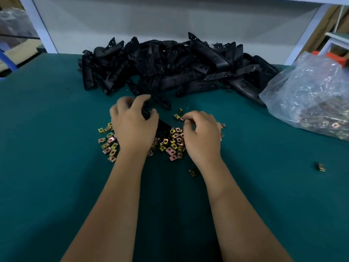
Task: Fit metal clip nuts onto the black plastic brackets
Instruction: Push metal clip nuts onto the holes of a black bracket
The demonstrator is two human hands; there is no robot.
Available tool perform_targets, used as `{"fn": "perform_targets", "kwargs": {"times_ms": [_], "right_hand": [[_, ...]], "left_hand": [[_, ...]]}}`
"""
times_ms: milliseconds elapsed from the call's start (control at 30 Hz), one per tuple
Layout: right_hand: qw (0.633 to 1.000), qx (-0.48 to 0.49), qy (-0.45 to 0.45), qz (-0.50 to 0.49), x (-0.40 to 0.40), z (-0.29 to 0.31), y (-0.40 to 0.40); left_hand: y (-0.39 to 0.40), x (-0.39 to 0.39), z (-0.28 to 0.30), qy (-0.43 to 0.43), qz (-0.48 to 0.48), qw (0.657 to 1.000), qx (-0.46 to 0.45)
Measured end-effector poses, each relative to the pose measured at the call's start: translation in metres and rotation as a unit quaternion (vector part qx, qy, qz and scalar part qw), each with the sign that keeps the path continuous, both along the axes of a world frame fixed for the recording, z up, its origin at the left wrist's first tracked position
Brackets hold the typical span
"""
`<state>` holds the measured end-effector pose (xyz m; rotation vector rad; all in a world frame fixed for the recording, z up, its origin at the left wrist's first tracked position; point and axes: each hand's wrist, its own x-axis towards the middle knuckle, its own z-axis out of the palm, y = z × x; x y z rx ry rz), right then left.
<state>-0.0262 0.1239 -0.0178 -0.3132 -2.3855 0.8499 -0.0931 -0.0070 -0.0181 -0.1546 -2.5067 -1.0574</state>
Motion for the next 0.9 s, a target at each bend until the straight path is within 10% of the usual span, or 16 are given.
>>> {"fn": "perform_targets", "kwargs": {"times_ms": [167,333,433,667,900], "right_hand": [[1.0,0.017,-0.018,0.012,-0.001,0.0,0.0],[0.997,0.031,-0.039,0.066,-0.003,-0.003,-0.005],[0.988,-0.118,0.008,0.097,-0.002,0.0,-0.006],[0.724,-0.662,0.045,0.189,0.001,0.02,0.021],[0.718,-0.668,0.141,0.139,0.018,0.028,0.057]], "left_hand": [[-0.009,-0.012,-0.006,-0.137,-0.027,0.988,-0.072],[-0.006,-0.006,-0.002,-0.016,-0.062,0.993,0.098],[-0.003,0.003,0.008,0.155,-0.135,0.971,0.126],[0.032,0.047,0.023,0.268,-0.318,0.909,0.028],[0.05,0.06,0.005,0.232,-0.378,0.892,-0.088]]}}
